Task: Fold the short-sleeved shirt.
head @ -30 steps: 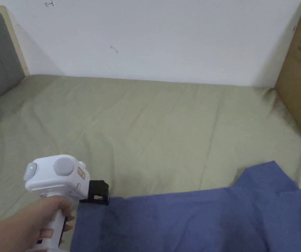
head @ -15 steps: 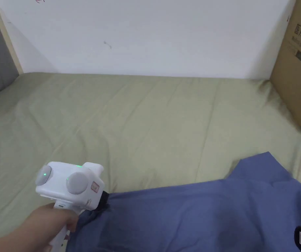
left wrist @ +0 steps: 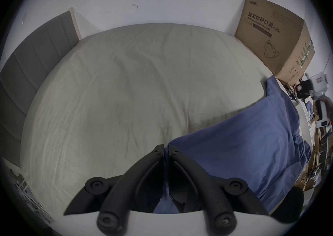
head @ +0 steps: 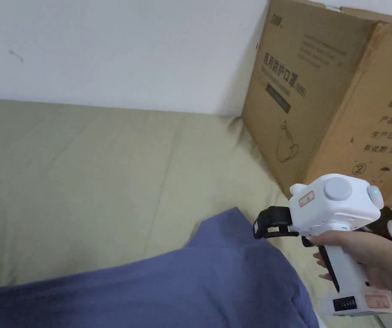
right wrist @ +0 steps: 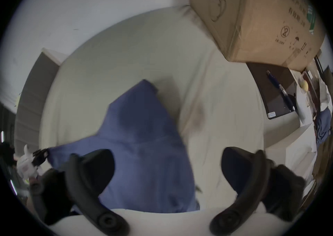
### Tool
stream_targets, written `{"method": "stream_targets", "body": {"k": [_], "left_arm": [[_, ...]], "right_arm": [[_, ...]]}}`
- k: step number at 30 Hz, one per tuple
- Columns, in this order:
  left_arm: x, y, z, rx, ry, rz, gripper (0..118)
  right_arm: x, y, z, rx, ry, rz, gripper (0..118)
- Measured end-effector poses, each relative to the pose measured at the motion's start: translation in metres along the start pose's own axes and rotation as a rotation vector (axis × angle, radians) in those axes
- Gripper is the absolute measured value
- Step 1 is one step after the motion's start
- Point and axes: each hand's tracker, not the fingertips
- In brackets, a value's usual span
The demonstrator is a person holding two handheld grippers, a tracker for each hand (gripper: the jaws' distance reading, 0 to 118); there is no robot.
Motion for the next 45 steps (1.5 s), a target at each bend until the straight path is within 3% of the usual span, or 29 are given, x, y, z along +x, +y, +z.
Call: {"method": "stream_targets", "body": {"k": [1, 3, 7, 8, 9, 10, 12, 18, 21, 29, 31, 40, 45], "left_arm": [[-0.001, -0.002, -0.001, -0.003, -0.003, 0.013, 2], [-0.001, -0.006, 0.000, 0.022, 0.014, 0.024, 2], [-0.004, -0.007, -0.008, 0.012, 0.014, 0.028, 2], [-0.004, -0.008, -0.011, 0.002, 0.017, 0.025, 2], [-0.003, -0.008, -0.012, -0.003, 0.018, 0.023, 2], [-0.002, -0.009, -0.012, -0.004, 0.021, 0.023, 2], [-0.002, -0.006, -0.010, -0.002, 0.020, 0.033, 2], [0.001, 0.016, 0.047, 0.059, -0.031, 0.089, 2], [0.005, 0.033, 0.100, 0.138, -0.054, 0.061, 2], [0.008, 0.101, 0.246, 0.355, -0.058, -0.014, 2], [0.012, 0.127, 0.282, 0.402, -0.055, -0.033, 2], [0.017, 0.228, 0.335, 0.501, 0.031, -0.085, 2], [0.021, 0.276, 0.339, 0.581, 0.085, -0.053, 2]], "right_arm": [[0.000, 0.004, -0.011, -0.006, 0.008, -0.013, 100], [0.001, 0.009, -0.034, -0.049, -0.001, -0.017, 100], [-0.007, 0.007, -0.056, -0.107, -0.045, 0.054, 97], [-0.008, 0.006, -0.055, -0.112, -0.036, 0.059, 86], [-0.008, 0.005, -0.051, -0.118, -0.012, 0.059, 49], [-0.008, 0.002, -0.047, -0.107, 0.014, 0.047, 2], [-0.007, -0.003, -0.029, -0.025, 0.013, 0.044, 2], [0.008, -0.026, 0.081, 0.119, 0.195, 0.004, 2], [0.010, -0.047, 0.153, 0.214, 0.186, 0.074, 2], [0.002, -0.079, 0.338, 0.492, 0.245, 0.018, 2], [-0.009, -0.070, 0.376, 0.545, 0.230, 0.056, 2], [-0.061, 0.013, 0.445, 0.667, 0.125, 0.069, 2], [-0.085, 0.075, 0.452, 0.772, 0.122, 0.014, 2]]}}
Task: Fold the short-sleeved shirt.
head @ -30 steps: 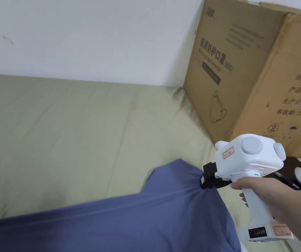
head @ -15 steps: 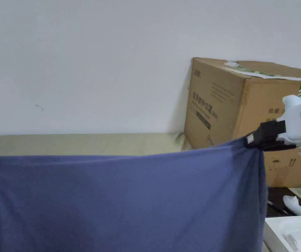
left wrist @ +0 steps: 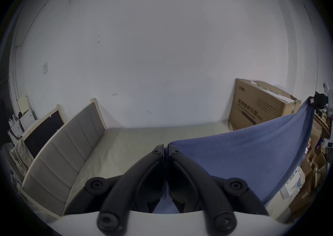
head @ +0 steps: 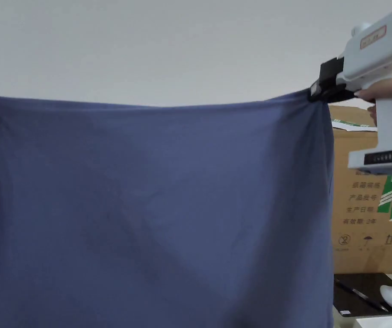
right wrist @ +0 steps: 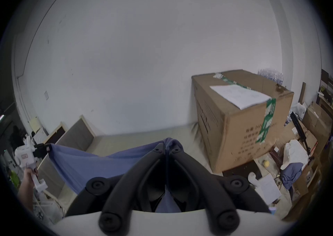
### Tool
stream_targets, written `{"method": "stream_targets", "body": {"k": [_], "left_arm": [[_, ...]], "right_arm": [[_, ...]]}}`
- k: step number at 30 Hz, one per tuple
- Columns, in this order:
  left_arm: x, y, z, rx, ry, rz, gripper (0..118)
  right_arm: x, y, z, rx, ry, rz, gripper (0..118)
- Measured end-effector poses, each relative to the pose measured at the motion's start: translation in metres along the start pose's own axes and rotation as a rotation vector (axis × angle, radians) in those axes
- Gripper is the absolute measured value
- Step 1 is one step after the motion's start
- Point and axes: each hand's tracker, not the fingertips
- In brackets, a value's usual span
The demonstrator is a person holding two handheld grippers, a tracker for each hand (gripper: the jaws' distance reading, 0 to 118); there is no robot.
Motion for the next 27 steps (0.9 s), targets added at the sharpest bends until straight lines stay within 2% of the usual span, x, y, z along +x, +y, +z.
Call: {"method": "stream_targets", "body": {"k": [2, 6, 11, 14, 16, 20, 22, 27], "left_arm": [[-0.002, 0.014, -0.016, 0.028, 0.012, 0.002, 2], [-0.005, 0.039, -0.050, 0.073, 0.050, 0.045, 2], [0.000, 0.055, -0.077, 0.192, 0.105, 0.053, 2], [0.003, 0.051, -0.091, 0.239, 0.167, -0.002, 2], [0.001, 0.039, -0.105, 0.220, 0.160, 0.004, 2], [-0.001, -0.024, -0.140, 0.130, 0.089, 0.069, 2], [0.006, -0.085, -0.157, 0.065, 0.055, 0.120, 2], [0.034, -0.258, -0.181, -0.197, -0.068, 0.194, 2]], "right_arm": [[-0.008, 0.016, -0.017, 0.032, -0.015, 0.016, 2], [-0.031, 0.047, -0.045, 0.115, -0.055, 0.099, 2], [-0.058, 0.069, -0.066, 0.240, -0.145, 0.195, 2], [-0.061, 0.070, -0.077, 0.266, -0.128, 0.190, 2], [-0.057, 0.058, -0.090, 0.263, -0.118, 0.180, 2], [-0.035, -0.016, -0.129, 0.203, -0.119, 0.173, 2], [-0.021, -0.085, -0.151, 0.104, -0.137, 0.185, 2], [0.027, -0.282, -0.192, -0.197, -0.094, 0.107, 2]]}}
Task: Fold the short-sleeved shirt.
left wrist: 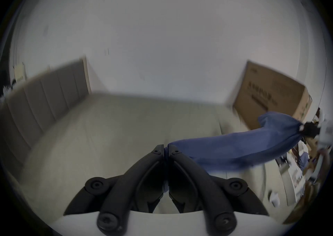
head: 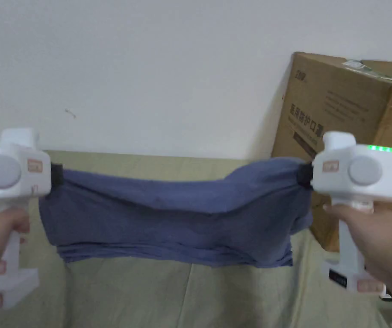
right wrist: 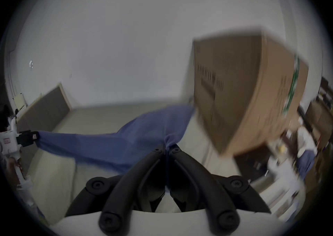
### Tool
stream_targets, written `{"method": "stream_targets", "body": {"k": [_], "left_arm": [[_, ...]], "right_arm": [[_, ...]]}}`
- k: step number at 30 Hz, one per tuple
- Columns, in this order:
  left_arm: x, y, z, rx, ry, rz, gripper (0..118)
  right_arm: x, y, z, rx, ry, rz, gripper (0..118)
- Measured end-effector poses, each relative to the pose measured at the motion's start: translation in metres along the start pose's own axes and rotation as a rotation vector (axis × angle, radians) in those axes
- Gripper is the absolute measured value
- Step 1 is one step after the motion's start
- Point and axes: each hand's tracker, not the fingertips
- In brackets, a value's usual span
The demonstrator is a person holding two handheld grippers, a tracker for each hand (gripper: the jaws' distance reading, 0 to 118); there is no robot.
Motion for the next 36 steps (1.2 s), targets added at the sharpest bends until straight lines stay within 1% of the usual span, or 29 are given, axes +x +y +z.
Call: {"method": "stream_targets", "body": {"k": [2, 4, 5, 6, 8, 9, 10, 11, 12, 15, 18, 21, 23, 26, 30, 32, 34, 35, 36], "left_arm": [[-0.005, -0.057, -0.009, -0.096, -0.008, 0.018, 2], [-0.010, -0.113, -0.002, -0.157, -0.007, 0.027, 2], [-0.015, -0.132, 0.002, -0.182, -0.016, 0.029, 2], [-0.020, -0.154, 0.011, -0.191, -0.033, 0.045, 2], [-0.033, -0.183, 0.027, -0.199, -0.033, 0.017, 2], [-0.038, -0.197, 0.044, -0.202, -0.054, -0.006, 2], [-0.045, -0.206, 0.058, -0.196, -0.081, -0.012, 2], [-0.052, -0.214, 0.071, -0.189, -0.117, 0.000, 2], [-0.061, -0.221, 0.089, -0.211, -0.123, 0.034, 2], [-0.081, -0.233, 0.132, -0.210, -0.135, 0.070, 2], [-0.093, -0.241, 0.168, -0.194, -0.126, 0.056, 2], [-0.095, -0.251, 0.197, -0.209, -0.152, 0.064, 2], [-0.096, -0.260, 0.207, -0.217, -0.173, 0.074, 2], [-0.091, -0.271, 0.216, -0.247, -0.156, 0.045, 2], [-0.085, -0.286, 0.207, -0.299, -0.112, -0.060, 2], [-0.081, -0.293, 0.203, -0.288, -0.075, -0.118, 2], [-0.073, -0.299, 0.198, -0.283, -0.057, -0.203, 2], [-0.071, -0.302, 0.196, -0.283, -0.049, -0.233, 6], [-0.082, -0.313, 0.184, -0.290, -0.022, -0.266, 13]], "right_arm": [[0.008, -0.070, -0.014, -0.122, 0.028, -0.009, 2], [0.017, -0.138, -0.014, -0.239, 0.034, 0.020, 2], [0.020, -0.163, -0.008, -0.265, 0.030, 0.024, 2], [0.027, -0.190, 0.006, -0.287, 0.062, 0.009, 2], [0.037, -0.224, 0.037, -0.303, 0.083, 0.039, 2], [0.046, -0.235, 0.056, -0.298, 0.113, 0.017, 2], [0.053, -0.243, 0.074, -0.299, 0.121, 0.011, 2], [0.060, -0.249, 0.091, -0.304, 0.139, -0.013, 2], [0.068, -0.254, 0.114, -0.281, 0.158, -0.028, 2], [0.085, -0.261, 0.167, -0.244, 0.186, -0.030, 2], [0.099, -0.267, 0.204, -0.248, 0.225, -0.078, 2], [0.105, -0.278, 0.225, -0.276, 0.231, -0.124, 2], [0.102, -0.287, 0.231, -0.282, 0.217, -0.117, 2], [0.098, -0.299, 0.233, -0.312, 0.210, -0.097, 2], [0.092, -0.318, 0.210, -0.398, 0.132, -0.065, 2], [0.091, -0.324, 0.198, -0.424, 0.125, -0.070, 2], [0.090, -0.331, 0.188, -0.445, 0.079, -0.076, 4], [0.090, -0.333, 0.184, -0.452, 0.067, -0.086, 6], [0.089, -0.335, 0.182, -0.460, 0.051, -0.089, 10]]}}
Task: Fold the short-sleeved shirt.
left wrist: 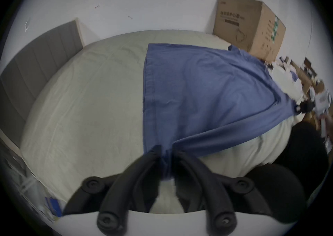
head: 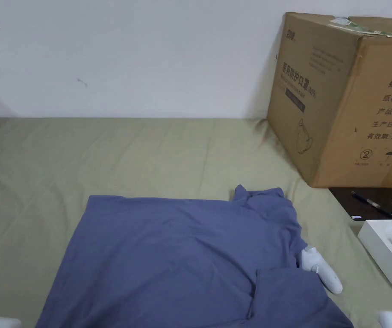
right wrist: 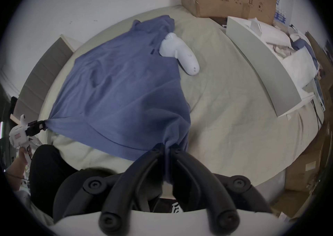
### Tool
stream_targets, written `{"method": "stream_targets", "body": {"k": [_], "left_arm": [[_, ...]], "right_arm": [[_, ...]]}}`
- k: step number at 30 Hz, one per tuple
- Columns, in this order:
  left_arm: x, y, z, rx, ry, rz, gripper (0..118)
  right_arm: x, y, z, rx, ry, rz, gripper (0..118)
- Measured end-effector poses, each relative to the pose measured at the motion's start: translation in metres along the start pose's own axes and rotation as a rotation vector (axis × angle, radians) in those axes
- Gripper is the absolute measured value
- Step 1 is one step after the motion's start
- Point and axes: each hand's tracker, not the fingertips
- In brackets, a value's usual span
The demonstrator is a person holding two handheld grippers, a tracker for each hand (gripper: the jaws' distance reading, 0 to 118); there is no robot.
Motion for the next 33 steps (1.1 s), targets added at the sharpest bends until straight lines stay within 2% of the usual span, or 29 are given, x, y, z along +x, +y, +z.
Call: {"method": "stream_targets", "body": {"k": [2, 3, 4, 5, 6, 7, 9, 11, 12, 14, 15, 18, 19, 20, 21, 23, 26, 29, 31, 32, 33], "left_arm": [[-0.002, -0.004, -0.006, -0.032, 0.037, -0.010, 43], [-0.003, -0.005, -0.004, -0.034, 0.039, 0.022, 64], [-0.008, -0.007, -0.001, -0.036, 0.041, 0.063, 95], [-0.011, -0.007, 0.003, -0.026, 0.037, 0.106, 112], [-0.015, -0.006, 0.010, -0.011, 0.032, 0.150, 118], [-0.017, -0.005, 0.017, 0.015, 0.005, 0.173, 118], [-0.020, -0.001, 0.038, 0.094, -0.061, 0.193, 118], [-0.013, 0.008, 0.063, 0.149, -0.060, 0.199, 118], [-0.008, 0.012, 0.075, 0.183, -0.050, 0.212, 118], [-0.002, 0.018, 0.093, 0.236, -0.055, 0.235, 116], [0.004, 0.021, 0.101, 0.243, -0.089, 0.237, 110], [0.017, 0.022, 0.124, 0.300, -0.095, 0.231, 82], [0.019, 0.023, 0.128, 0.303, -0.093, 0.224, 32], [0.024, 0.023, 0.133, 0.288, -0.040, 0.203, 0], [0.024, 0.023, 0.137, 0.295, -0.022, 0.205, 0], [0.015, 0.021, 0.141, 0.268, -0.088, 0.270, 0], [0.004, 0.026, 0.140, 0.230, -0.024, 0.328, 0], [-0.011, 0.037, 0.114, 0.019, -0.034, 0.304, 0], [-0.015, 0.035, 0.086, -0.165, -0.072, 0.293, 0], [-0.016, 0.033, 0.075, -0.195, -0.092, 0.289, 0], [-0.016, 0.028, 0.066, -0.197, -0.101, 0.276, 8]], "right_arm": [[0.000, -0.002, -0.003, -0.011, -0.027, 0.000, 28], [0.001, -0.004, -0.002, -0.008, -0.029, -0.002, 45], [0.001, -0.005, 0.001, -0.004, -0.034, -0.007, 89], [0.000, -0.005, 0.004, 0.001, -0.054, -0.016, 114], [-0.002, -0.005, 0.010, 0.001, -0.087, -0.019, 115], [-0.004, -0.008, 0.025, 0.077, -0.097, -0.014, 107], [-0.016, -0.006, 0.049, 0.173, -0.082, 0.029, 109], [-0.029, -0.004, 0.070, 0.213, -0.110, 0.080, 114], [-0.039, -0.005, 0.081, 0.258, -0.087, 0.089, 115], [-0.058, -0.004, 0.098, 0.310, -0.035, 0.085, 112], [-0.067, -0.002, 0.103, 0.325, -0.005, 0.078, 103], [-0.095, -0.009, 0.127, 0.441, 0.108, 0.086, 82], [-0.104, -0.009, 0.132, 0.454, 0.106, 0.106, 23], [-0.112, -0.009, 0.139, 0.454, 0.081, 0.127, 0], [-0.116, -0.008, 0.144, 0.461, 0.083, 0.143, 0], [-0.118, -0.007, 0.148, 0.468, 0.121, 0.145, 0], [-0.122, 0.001, 0.150, 0.459, 0.134, 0.116, 0], [-0.132, 0.001, 0.145, 0.441, 0.141, 0.112, 0], [-0.131, 0.001, 0.134, 0.369, 0.220, 0.157, 0], [-0.134, 0.001, 0.132, 0.348, 0.220, 0.184, 0], [-0.138, 0.001, 0.130, 0.333, 0.204, 0.218, 0]]}}
